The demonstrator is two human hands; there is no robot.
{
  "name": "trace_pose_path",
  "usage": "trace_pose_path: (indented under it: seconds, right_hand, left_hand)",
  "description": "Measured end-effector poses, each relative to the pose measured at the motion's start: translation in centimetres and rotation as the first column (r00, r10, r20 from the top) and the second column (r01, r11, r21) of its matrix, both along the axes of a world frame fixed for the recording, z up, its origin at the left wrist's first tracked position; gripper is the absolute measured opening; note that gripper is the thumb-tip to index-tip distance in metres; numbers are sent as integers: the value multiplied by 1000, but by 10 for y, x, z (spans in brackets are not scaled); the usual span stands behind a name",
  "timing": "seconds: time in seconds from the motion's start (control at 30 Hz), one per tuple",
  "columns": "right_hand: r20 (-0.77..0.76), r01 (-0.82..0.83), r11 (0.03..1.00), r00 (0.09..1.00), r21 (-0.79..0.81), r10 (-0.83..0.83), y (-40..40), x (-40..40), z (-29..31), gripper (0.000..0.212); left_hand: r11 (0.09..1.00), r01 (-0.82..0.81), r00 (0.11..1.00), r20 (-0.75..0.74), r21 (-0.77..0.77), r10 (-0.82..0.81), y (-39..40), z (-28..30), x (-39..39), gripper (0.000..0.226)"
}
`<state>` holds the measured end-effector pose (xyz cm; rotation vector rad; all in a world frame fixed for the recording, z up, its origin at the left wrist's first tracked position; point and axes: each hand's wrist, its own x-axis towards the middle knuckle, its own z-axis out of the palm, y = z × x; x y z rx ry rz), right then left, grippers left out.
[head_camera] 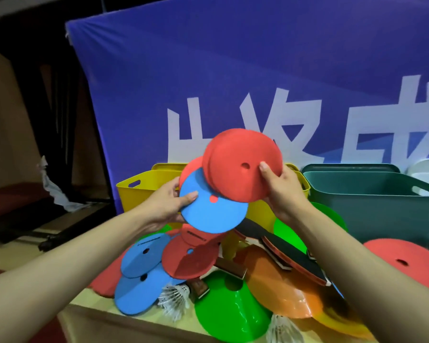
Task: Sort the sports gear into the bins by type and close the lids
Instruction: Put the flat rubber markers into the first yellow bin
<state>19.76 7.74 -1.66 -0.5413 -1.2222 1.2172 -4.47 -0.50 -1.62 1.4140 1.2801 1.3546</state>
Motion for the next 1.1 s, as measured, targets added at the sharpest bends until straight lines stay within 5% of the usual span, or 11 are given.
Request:
trace_pose_path:
  seconds: [0.13, 0.23, 0.4, 0.53, 0.63, 0.73, 0.97, 1.1]
  right_hand:
    - [-165, 106, 985, 978, -134, -127, 10, 19, 11, 30]
    - [-46, 203, 971, 977, -124, -210, 13, 27, 10, 29]
    - [66, -72, 996, 995, -58, 75, -28, -25, 4, 28]
    - [328, -37, 996, 945, 83, 7, -42, -75, -16, 49]
    - [419, -70, 997, 907, 38, 48, -30, -88, -40, 50]
    - [308, -177, 977, 929, -121, 206, -29, -100, -59, 37]
    - [75, -63, 986, 994, -155, 75, 19, -161, 2, 29]
    - [-24, -179, 894, 982, -412, 185, 55, -203, 41, 25]
  left_hand:
    - [996, -85, 996, 6, 19, 85, -10, 15, -25, 25]
    - [997, -79, 997, 20, 20, 78, -15, 27, -38, 26]
    - [992, -122, 979, -164, 6, 122, -5, 21, -15, 25]
    - [986, -166, 961, -229, -17, 158, -5, -6, -17, 35]
    - [986, -157, 954, -265, -54, 138, -16, -23, -33, 34]
    - [982, -187, 881, -449, -37, 151, -27, -26, -51, 38]
    - [951, -306, 793, -564, -41, 231, -25, -6, -134, 27]
    - [891, -453, 557, -779, 7, 290, -33, -16, -191, 21]
